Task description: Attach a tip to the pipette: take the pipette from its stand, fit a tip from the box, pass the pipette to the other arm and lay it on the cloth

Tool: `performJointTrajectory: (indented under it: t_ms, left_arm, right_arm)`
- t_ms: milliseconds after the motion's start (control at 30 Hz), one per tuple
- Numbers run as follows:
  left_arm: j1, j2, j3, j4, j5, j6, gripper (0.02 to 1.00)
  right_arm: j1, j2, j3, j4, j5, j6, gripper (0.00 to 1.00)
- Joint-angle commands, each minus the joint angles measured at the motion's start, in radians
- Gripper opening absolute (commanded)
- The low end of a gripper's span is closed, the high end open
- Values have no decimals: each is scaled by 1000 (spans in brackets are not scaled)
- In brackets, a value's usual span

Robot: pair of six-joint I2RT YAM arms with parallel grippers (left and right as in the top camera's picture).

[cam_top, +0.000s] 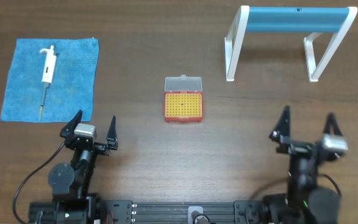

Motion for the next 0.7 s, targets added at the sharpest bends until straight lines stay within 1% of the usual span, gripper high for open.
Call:
performJointTrajectory:
  t_ms: [33,100,167,267,333,467,700]
  left_arm:
    - [3,-8,-2,-6,-5,12,904]
    - [3,-8,-2,-6,-5,12,904]
    - [3,-8,-2,-6,-5,12,904]
    - [3,-8,-2,-6,-5,12,906]
    - [3,-8,-2,-6,-5,12,906]
    - [3,-8,-2,-6,-5,12,904]
    - [3,-8,-2,-6,-5,12,906]
  right_arm:
    - [-123,-13,-183,3,-216,-117,982]
    - [-124,-13,-195,-75,-217,-116,985]
    - [-123,-13,-205,-108,-217,-116,985]
    - [-117,-16,-229,-111,-218,-115,982]
    - [-108,-45,-270,-60,-217,-112,985]
    - [-108,-53,-273,-58,-217,-112,985]
    - [-43,-53,-273,-58,-217,-112,985]
